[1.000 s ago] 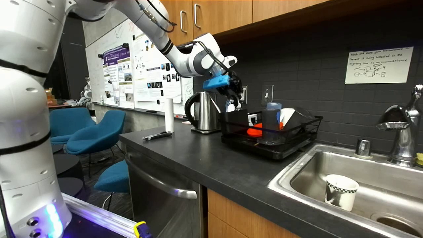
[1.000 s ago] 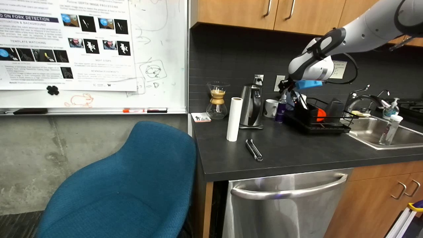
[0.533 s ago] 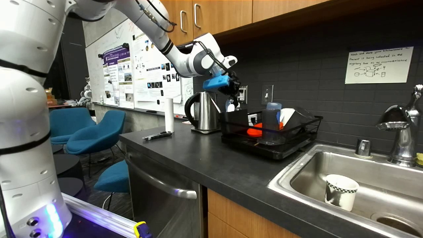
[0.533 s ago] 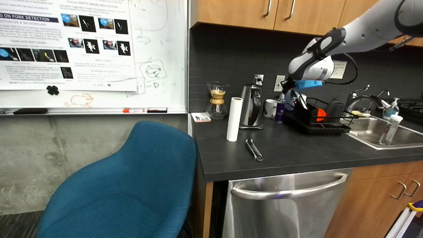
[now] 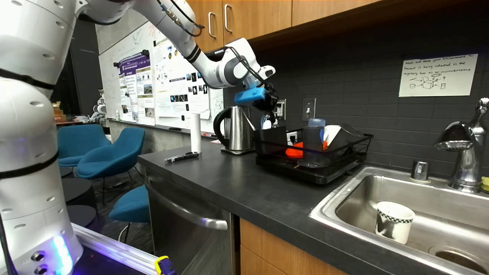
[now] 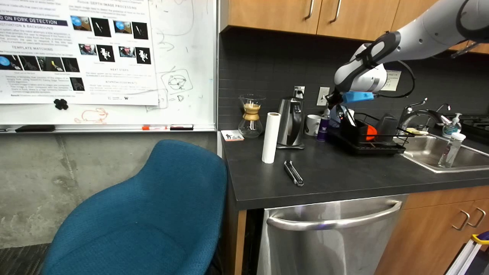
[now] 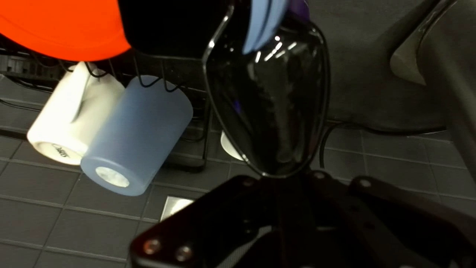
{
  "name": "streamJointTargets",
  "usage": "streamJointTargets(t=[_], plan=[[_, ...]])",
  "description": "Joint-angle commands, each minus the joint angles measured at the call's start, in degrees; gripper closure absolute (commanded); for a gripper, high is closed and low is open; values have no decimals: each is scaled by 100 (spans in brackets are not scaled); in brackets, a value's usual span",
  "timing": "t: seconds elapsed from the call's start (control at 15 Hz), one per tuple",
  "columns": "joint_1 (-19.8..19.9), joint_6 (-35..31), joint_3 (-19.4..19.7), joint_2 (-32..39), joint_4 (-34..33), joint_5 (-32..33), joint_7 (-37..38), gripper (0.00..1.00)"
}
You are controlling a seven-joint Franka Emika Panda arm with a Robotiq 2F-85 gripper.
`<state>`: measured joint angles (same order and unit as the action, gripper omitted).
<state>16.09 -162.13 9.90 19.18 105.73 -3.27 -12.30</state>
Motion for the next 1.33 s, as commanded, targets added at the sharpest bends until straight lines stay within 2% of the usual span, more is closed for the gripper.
streamJointTargets(t=[0.0,0.67,1.27], plan=[[-36,302,93,-123,-22,219,190,70],[-9,377,-61,-31,-69,98,117,2],[5,164,-162,113,-141,53,120,0]])
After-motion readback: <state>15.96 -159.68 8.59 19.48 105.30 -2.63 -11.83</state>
